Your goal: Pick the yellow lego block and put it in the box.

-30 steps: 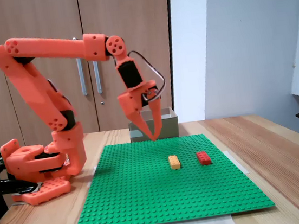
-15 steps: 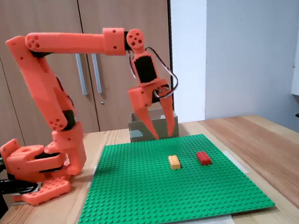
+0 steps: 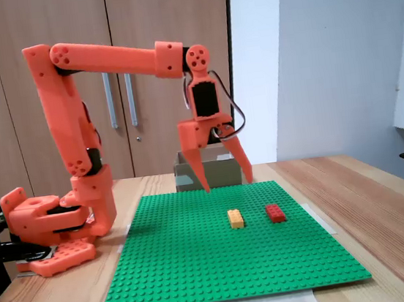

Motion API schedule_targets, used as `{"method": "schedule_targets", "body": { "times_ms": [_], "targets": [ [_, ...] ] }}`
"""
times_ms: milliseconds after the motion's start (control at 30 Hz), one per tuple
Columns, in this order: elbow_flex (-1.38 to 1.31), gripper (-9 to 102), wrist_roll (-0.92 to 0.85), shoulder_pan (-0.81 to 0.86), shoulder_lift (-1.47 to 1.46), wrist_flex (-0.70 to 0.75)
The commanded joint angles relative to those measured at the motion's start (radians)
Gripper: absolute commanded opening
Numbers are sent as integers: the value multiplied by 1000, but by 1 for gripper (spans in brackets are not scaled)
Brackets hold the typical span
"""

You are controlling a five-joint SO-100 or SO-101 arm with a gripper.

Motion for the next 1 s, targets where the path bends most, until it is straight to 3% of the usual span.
{"method": "schedule_targets", "body": {
  "times_ms": [0,400,967],
  "targets": [
    [-71,37,14,-9,-25,18],
    [-120,35,8,8,-100,41],
    [-112,32,-6,43,-184,-40]
  ]
}}
